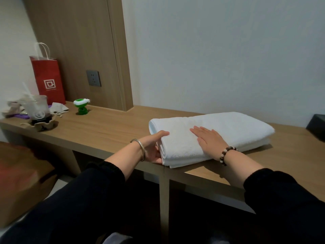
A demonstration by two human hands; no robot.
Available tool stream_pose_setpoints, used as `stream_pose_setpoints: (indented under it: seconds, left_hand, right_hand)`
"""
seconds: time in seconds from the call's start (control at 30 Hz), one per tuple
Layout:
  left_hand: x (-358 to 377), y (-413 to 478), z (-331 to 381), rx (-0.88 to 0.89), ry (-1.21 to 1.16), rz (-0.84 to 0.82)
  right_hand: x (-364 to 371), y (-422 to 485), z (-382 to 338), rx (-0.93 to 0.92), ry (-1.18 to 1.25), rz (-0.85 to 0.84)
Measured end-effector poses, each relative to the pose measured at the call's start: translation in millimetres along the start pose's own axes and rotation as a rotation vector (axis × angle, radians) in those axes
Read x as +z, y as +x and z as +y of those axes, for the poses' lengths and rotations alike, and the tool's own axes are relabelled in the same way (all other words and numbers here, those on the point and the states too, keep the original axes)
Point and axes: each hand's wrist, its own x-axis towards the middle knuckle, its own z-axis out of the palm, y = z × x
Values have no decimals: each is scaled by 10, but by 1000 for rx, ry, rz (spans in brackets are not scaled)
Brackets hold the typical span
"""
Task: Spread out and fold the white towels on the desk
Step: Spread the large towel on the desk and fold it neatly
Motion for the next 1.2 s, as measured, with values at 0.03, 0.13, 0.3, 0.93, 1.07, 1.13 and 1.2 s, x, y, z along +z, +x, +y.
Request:
stream_pose_setpoints:
  seconds: [0.03,0.13,0.3,0.93,1.07,1.13,1.2]
  left_hand:
    - [25,10,-2,5,-8,45]
    - [78,32,-15,19,-41,136]
    - [98,26,22,47,-112,185]
    - [10,-291,474,345,-491,25]
    - [-40,-349,831,611,-444,40]
    - [62,-365,1022,720,-253,108]
    - [202,-375,1162,797,41,197]
  right_hand:
    - [-12,-2,-3,-1,5,-9]
    - [-41,-45,-15,-6,39,-25]
    - [-4,-280,-96,-82,17,-24]
    - [-224,92,-374,-142,-272,665]
    - [-880,439,-566,76,52,690]
    - [-1221,590,-676,167,243,806]
    - [-1508,687,-745,278,497,883]
